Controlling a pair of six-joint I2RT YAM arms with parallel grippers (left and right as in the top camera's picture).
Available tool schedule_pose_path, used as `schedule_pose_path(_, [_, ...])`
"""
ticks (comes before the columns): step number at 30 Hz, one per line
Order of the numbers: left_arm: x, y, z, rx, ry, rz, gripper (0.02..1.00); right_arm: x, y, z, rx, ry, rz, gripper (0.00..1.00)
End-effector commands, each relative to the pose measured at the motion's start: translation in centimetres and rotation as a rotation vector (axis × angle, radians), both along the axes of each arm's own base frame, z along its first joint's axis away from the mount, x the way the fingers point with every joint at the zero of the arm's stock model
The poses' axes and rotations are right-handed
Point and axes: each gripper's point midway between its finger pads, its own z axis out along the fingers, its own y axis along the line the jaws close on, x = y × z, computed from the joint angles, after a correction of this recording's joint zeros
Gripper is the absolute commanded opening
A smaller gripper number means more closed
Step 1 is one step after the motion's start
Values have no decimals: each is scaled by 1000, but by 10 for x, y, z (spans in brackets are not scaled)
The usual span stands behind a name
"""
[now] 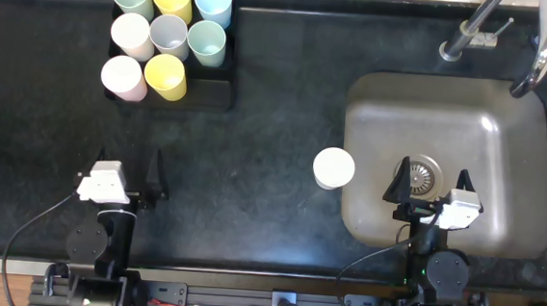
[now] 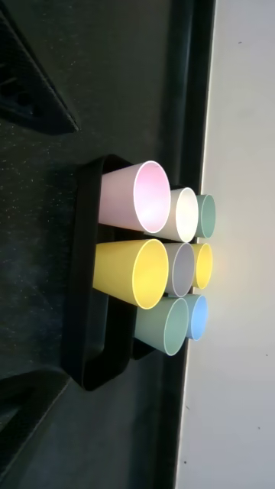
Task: Store Cups
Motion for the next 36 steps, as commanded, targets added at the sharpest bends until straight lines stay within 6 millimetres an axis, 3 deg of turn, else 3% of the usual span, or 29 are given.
schedule_pose_path(1, [0, -2, 1, 24, -9, -16, 998, 0, 0, -3, -3, 0, -2, 996])
schedule_pose_path(30, [0, -2, 1, 24, -8, -16, 998, 0, 0, -3, -3, -2, -1, 998])
schedule_pose_path(33, [0, -2, 1, 24, -8, -16, 998, -3, 0, 17, 0, -38, -1, 996])
schedule_pose_path(36, [0, -2, 1, 24, -8, -16, 998, -11, 4, 65, -3, -10, 29, 998])
